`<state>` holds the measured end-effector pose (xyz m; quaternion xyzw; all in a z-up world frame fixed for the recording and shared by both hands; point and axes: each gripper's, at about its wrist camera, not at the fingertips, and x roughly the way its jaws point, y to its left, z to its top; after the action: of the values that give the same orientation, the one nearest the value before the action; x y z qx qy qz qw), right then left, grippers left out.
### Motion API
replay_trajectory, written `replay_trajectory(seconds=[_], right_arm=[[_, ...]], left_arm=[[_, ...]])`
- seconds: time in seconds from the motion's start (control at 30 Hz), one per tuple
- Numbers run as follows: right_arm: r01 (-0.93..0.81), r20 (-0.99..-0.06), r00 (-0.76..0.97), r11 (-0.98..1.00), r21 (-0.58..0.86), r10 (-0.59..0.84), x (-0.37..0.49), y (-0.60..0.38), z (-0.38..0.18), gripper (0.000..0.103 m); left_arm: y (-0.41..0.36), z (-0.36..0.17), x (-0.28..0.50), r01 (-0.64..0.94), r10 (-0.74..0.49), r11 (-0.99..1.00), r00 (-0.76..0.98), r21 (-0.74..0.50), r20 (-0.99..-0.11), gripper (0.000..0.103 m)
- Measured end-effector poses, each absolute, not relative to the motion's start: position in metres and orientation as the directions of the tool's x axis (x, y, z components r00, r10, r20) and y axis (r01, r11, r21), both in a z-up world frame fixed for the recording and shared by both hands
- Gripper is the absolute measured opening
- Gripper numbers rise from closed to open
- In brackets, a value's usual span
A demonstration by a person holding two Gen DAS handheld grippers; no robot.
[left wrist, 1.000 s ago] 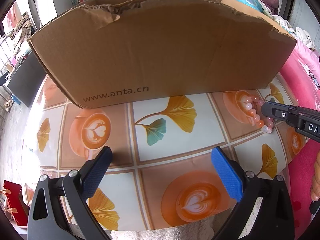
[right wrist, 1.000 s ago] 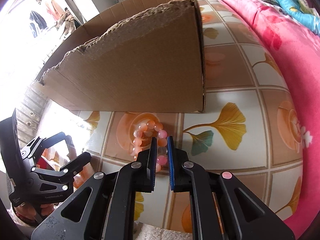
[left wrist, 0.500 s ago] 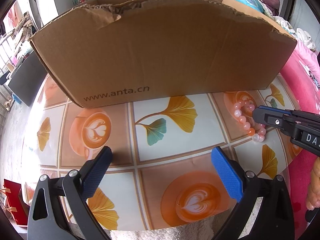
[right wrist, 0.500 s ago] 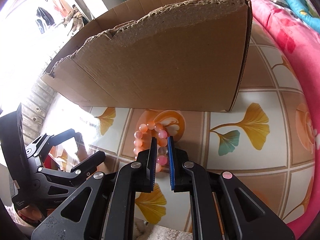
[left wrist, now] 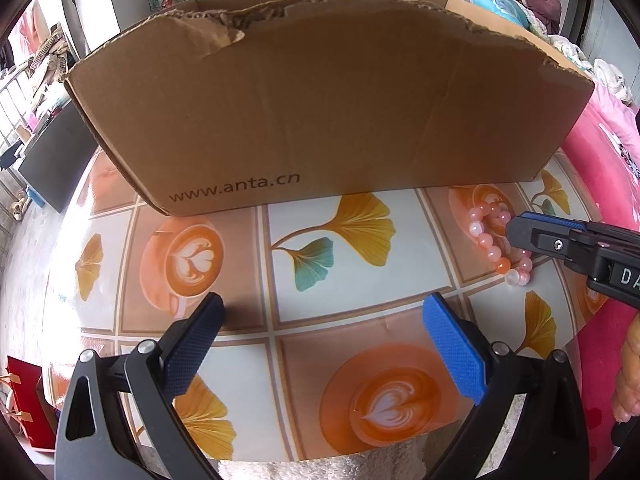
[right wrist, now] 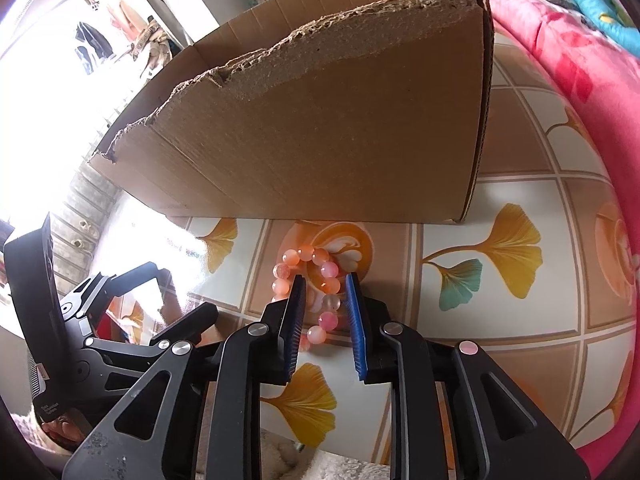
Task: Organize jewelry
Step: 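Close the right gripper on the pink bead bracelet and regrip it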
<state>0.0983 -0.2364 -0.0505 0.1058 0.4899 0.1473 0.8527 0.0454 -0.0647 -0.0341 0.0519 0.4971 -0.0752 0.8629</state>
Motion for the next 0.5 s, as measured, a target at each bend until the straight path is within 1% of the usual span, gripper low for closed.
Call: replay_trajectory(seconds=[0.17, 0.33, 0.4, 0.43, 0.5], right_arm=[[-0.143, -0.798, 0.490, 0.935, 0.325, 0.352, 0.094, -0.245, -0.049, 0.023], [-0.163, -0.784, 0.512, 0.936, 0.311, 0.350, 0.088, -0.249, -0.045, 0.023], [-0.182, -0.785, 0.511, 0.937, 0.299, 0.350, 0.087, -0.248, -0.046, 0.023], [-0.192, -0.785, 0.509, 0.935, 0.297, 0.354, 0.086, -0.247, -0.046, 0.023], [-0.210, -0.790, 0.501, 0.935, 0.285, 0.353, 0.086, -0.246, -0.048, 0.023]], left_arm=[[-0.063, -0.030, 0.050, 0.225, -0.120, 0.974, 0.489, -0.008, -0.864, 0.097], [-0.063, -0.016, 0.050, 0.306, -0.283, 0.943, 0.516, -0.135, -0.808, 0.096], [-0.068, -0.011, 0.051, 0.349, -0.341, 0.922, 0.516, -0.171, -0.786, 0.088], [-0.071, -0.009, 0.051, 0.371, -0.373, 0.908, 0.512, -0.193, -0.774, 0.086], [-0.077, -0.007, 0.054, 0.415, -0.440, 0.877, 0.486, -0.243, -0.755, 0.072]])
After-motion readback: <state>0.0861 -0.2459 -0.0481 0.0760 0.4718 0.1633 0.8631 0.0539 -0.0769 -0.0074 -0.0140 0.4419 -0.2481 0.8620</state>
